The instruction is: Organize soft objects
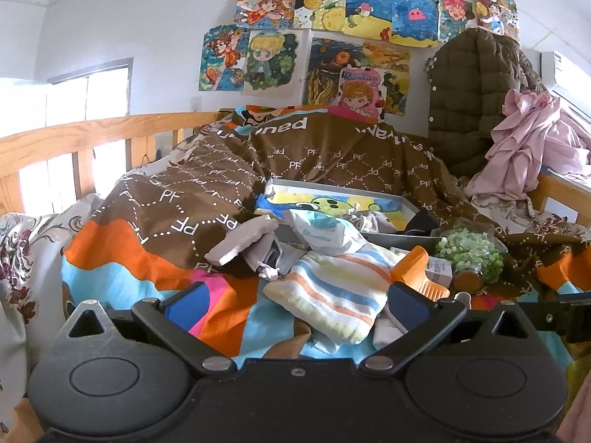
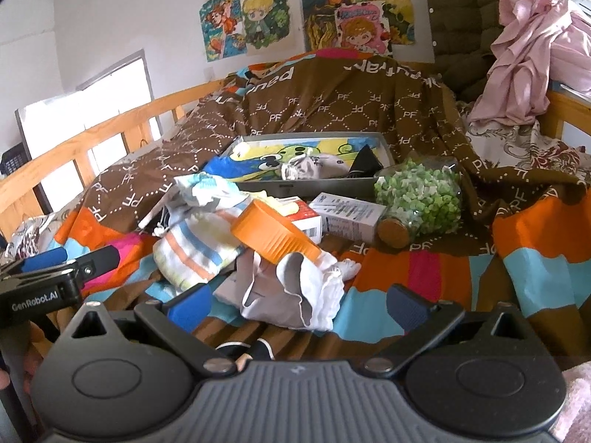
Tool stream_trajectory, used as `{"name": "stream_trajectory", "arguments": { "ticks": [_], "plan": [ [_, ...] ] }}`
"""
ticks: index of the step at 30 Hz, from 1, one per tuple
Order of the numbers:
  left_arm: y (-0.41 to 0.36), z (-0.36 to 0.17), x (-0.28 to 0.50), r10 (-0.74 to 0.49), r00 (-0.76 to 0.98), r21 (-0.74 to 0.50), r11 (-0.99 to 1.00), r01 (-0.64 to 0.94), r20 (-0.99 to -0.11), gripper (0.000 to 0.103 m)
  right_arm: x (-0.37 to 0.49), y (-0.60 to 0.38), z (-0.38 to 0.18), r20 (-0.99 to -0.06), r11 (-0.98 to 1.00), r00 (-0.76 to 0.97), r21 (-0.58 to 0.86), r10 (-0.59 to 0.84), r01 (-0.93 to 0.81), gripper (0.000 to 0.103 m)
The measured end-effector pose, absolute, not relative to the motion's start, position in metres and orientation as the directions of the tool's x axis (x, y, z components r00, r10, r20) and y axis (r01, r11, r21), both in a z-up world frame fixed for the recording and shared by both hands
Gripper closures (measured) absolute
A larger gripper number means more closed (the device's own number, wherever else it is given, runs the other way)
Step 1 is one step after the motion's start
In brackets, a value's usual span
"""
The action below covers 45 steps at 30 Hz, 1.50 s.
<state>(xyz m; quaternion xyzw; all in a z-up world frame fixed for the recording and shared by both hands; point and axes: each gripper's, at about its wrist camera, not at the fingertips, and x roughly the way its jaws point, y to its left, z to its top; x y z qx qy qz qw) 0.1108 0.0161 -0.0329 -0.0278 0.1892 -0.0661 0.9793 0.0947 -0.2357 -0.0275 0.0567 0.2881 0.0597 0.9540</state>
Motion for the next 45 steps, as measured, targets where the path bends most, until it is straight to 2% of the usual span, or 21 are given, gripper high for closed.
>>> {"name": "stream_trajectory", "arguments": {
  "ticks": [13, 25, 31, 45],
  "plan": [
    [0.015, -0.036, 0.114, -0.131, 0.915, -0.081, 0.991, 0.108, -0.381, 0.001, 0.105, -0.225, -0.036, -0.597, 0.987, 0.786, 0.105, 0.162, -0.123, 0.0],
    [0.011, -0.038, 0.126, -0.176, 0.91, -0.093, 0.984, 0.152, -0.375, 0.001, 0.113, -0.22, -0.042, -0.624, 0.984, 0.761, 0.104, 0.177, -0.144, 0.0],
    [0.003, -0.036, 0.14, -0.229, 0.902, -0.094, 0.973, 0.209, -0.366, 0.001, 0.12, -0.219, -0.045, -0.634, 0.984, 0.753, 0.11, 0.177, -0.138, 0.0],
    [-0.03, -0.038, 0.187, -0.44, 0.817, -0.073, 0.892, 0.447, -0.373, 0.001, 0.138, -0.221, -0.055, -0.639, 0.989, 0.756, 0.123, 0.14, -0.08, 0.0]
  ]
}}
